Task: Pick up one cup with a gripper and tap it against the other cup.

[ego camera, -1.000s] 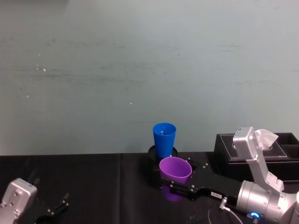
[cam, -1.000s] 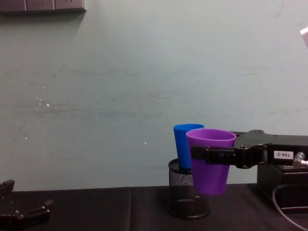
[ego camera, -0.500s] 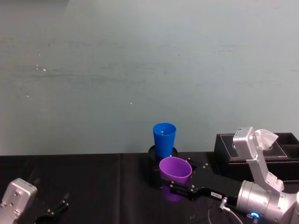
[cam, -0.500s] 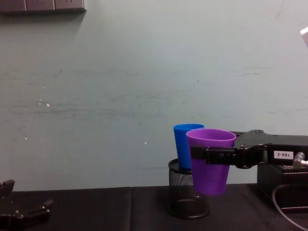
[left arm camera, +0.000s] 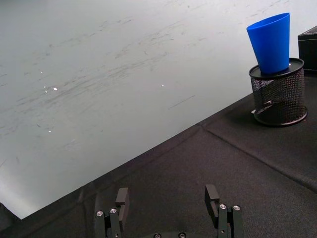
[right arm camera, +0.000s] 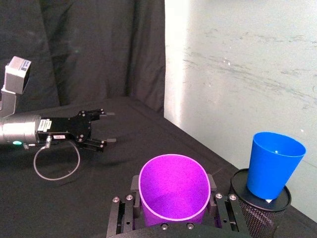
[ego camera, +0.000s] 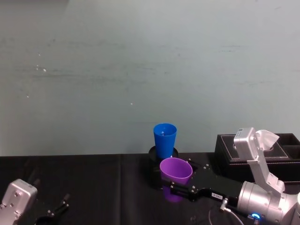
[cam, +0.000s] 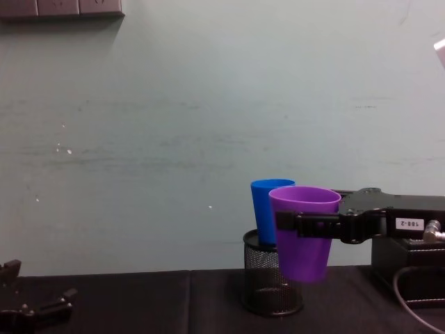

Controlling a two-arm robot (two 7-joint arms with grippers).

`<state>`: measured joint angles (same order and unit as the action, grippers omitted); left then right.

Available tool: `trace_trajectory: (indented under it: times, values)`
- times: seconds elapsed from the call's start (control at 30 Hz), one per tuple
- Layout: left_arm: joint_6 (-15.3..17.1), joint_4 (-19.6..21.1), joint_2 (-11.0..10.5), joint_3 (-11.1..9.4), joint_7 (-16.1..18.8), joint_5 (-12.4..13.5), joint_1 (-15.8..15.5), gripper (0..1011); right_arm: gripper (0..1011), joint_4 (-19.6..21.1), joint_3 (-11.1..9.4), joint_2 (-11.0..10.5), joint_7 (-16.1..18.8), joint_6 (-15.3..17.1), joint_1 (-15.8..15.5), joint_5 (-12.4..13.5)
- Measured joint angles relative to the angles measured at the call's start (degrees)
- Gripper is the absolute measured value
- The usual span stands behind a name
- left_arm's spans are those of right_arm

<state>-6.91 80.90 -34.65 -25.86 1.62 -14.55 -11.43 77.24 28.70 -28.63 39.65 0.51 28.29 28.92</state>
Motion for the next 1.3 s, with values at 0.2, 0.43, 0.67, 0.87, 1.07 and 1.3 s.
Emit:
trace_trajectory:
  times: [0.2, 0.43, 0.67, 0.87, 1.07, 1.3]
  values:
    - [0.0, 0.0, 0.0, 0.0, 0.0, 0.0, 0.0, 1000, 734, 0.0, 0.0, 0.0, 0.0, 0.0, 0.0, 0.0]
    - [0.0, 0.0, 0.0, 0.0, 0.0, 0.0, 0.0, 1000, 734, 0.0, 0.0, 0.0, 0.0, 0.0, 0.0, 0.0]
    - [0.0, 0.0, 0.0, 0.0, 0.0, 0.0, 0.0, 1000, 734, 0.0, 0.0, 0.0, 0.0, 0.0, 0.0, 0.0]
    - [0.0, 0.0, 0.0, 0.0, 0.0, 0.0, 0.0, 1000, 734, 0.0, 0.0, 0.0, 0.0, 0.0, 0.0, 0.0]
    - [0.0, 0.0, 0.0, 0.0, 0.0, 0.0, 0.0, 1000, 734, 0.0, 0.0, 0.0, 0.0, 0.0, 0.0, 0.0]
    - [0.0, 0.0, 0.0, 0.0, 0.0, 0.0, 0.0, 1000, 734, 0.0, 0.0, 0.0, 0.0, 0.0, 0.0, 0.0]
